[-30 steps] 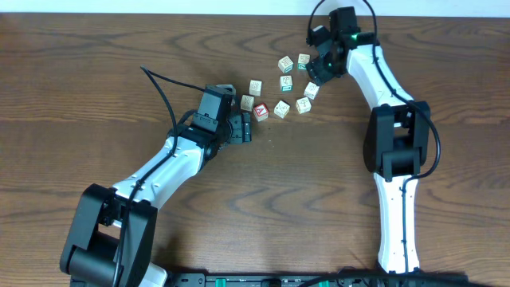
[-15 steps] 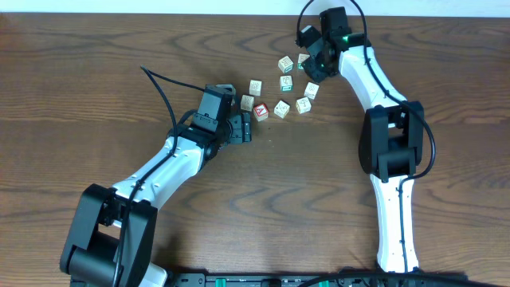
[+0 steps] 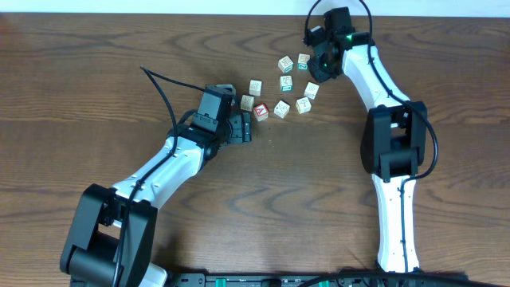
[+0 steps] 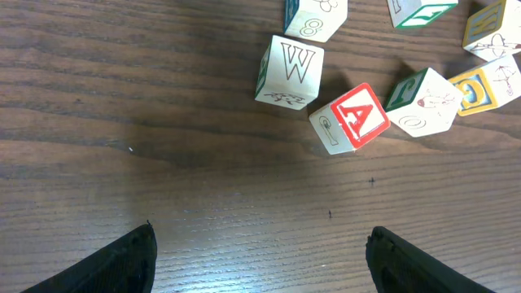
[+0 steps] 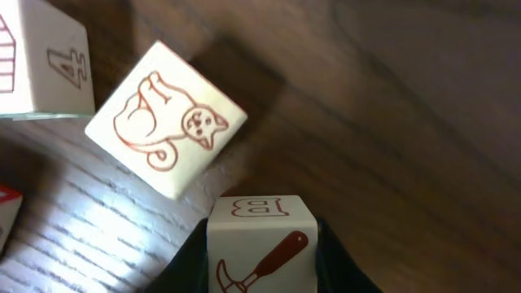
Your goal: Lift 5 blocks
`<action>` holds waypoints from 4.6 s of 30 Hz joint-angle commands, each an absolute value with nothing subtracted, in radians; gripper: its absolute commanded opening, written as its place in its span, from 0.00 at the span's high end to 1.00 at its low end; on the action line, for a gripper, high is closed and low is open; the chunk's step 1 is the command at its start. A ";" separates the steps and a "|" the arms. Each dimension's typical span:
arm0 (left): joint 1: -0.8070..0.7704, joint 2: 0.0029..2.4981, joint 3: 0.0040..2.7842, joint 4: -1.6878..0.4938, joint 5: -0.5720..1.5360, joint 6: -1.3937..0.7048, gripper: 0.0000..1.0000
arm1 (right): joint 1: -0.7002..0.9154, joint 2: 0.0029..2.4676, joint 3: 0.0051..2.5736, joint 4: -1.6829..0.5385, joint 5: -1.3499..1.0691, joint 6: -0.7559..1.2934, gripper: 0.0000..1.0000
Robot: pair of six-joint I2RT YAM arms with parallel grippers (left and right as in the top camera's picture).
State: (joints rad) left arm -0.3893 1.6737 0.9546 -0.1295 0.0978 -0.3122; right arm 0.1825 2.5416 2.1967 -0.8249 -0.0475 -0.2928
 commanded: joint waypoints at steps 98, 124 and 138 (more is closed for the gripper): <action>-0.394 2.019 1.393 0.010 0.101 0.004 0.17 | 0.504 1.935 0.919 -0.656 -0.174 0.389 0.98; -0.388 2.173 1.468 -0.003 0.099 0.004 0.36 | 0.494 1.935 0.840 -0.636 -0.160 0.434 0.97; -0.383 2.217 1.468 0.008 0.100 0.004 0.41 | 0.495 1.935 0.840 -0.639 -0.163 0.449 0.96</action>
State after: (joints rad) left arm -0.3878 2.1921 1.4498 0.0048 0.0986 0.0002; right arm 0.4873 1.7905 0.9730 -0.6136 -0.1181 0.4187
